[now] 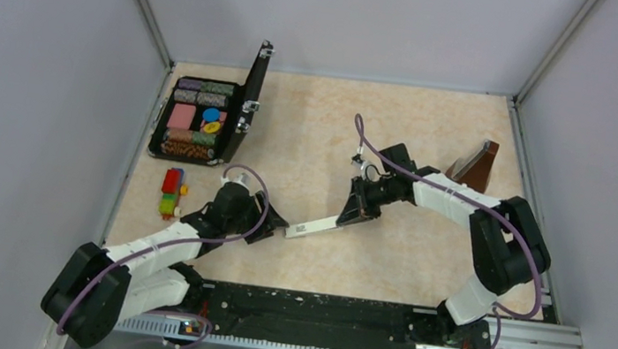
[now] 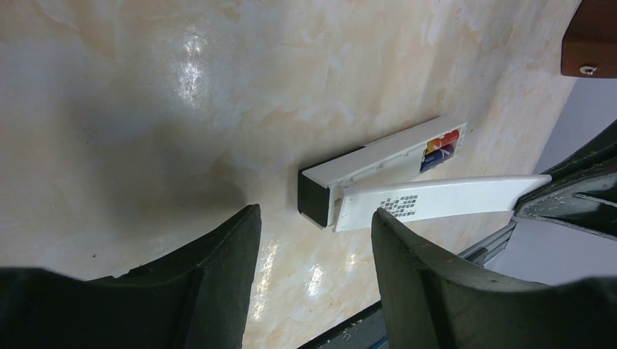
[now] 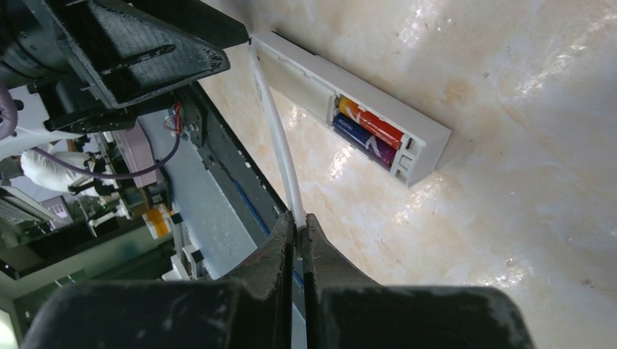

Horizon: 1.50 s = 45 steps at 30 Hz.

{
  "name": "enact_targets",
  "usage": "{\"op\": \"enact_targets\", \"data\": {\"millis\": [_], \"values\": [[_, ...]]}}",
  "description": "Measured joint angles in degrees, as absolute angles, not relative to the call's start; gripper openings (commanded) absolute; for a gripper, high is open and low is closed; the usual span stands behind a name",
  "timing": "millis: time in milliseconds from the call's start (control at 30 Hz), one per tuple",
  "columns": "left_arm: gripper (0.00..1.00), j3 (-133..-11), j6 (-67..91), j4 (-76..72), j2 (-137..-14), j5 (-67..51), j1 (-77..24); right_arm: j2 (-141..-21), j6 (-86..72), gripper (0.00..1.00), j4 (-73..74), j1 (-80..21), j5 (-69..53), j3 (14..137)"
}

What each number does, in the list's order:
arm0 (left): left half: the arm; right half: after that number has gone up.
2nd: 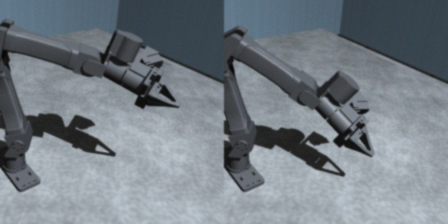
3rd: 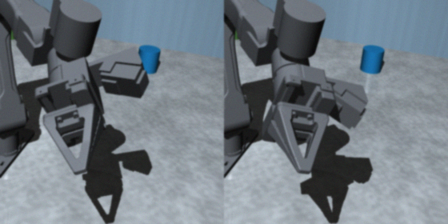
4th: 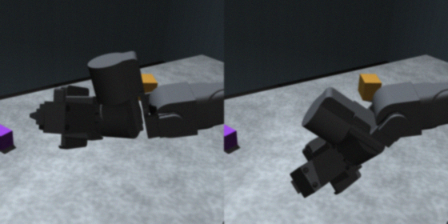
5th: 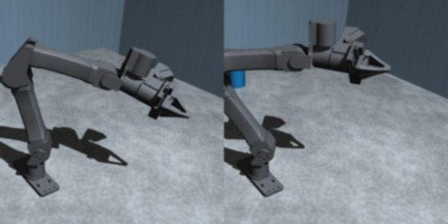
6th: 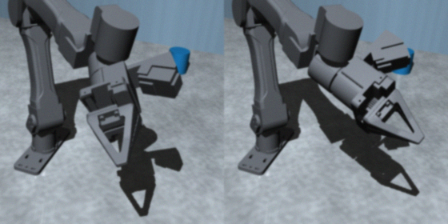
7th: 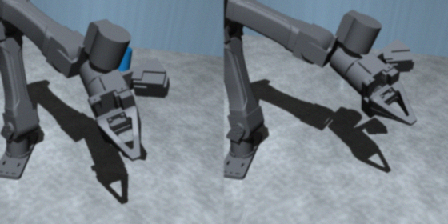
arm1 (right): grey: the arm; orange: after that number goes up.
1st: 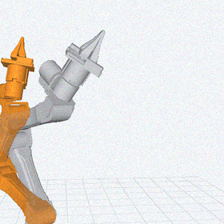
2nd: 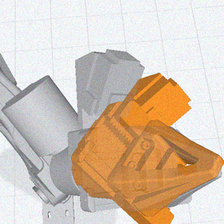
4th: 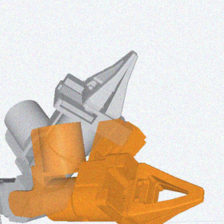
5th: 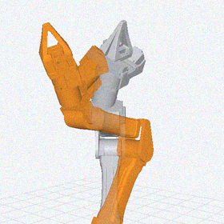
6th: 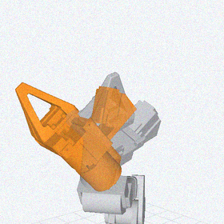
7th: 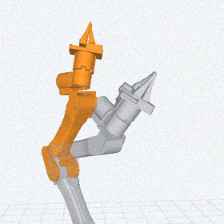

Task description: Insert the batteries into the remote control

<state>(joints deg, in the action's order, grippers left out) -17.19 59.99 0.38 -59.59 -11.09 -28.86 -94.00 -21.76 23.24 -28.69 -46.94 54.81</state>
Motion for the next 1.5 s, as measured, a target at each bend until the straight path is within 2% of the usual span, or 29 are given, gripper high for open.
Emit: {"op": "enact_targets", "data": {"millis": [867, 1500], "values": [[0.62, -19.6, 56.9, -1.3, -65.9, -14.2, -28.8, -101.2, -22.0, 0.0, 26.2, -26.8, -46.0, 58.2], [0.6, -22.5, 54.7, 0.3, -69.2, -14.6, -28.8, -101.9, -20.6, 0.0, 30.2, -26.8, -43.0, 60.1]]}}
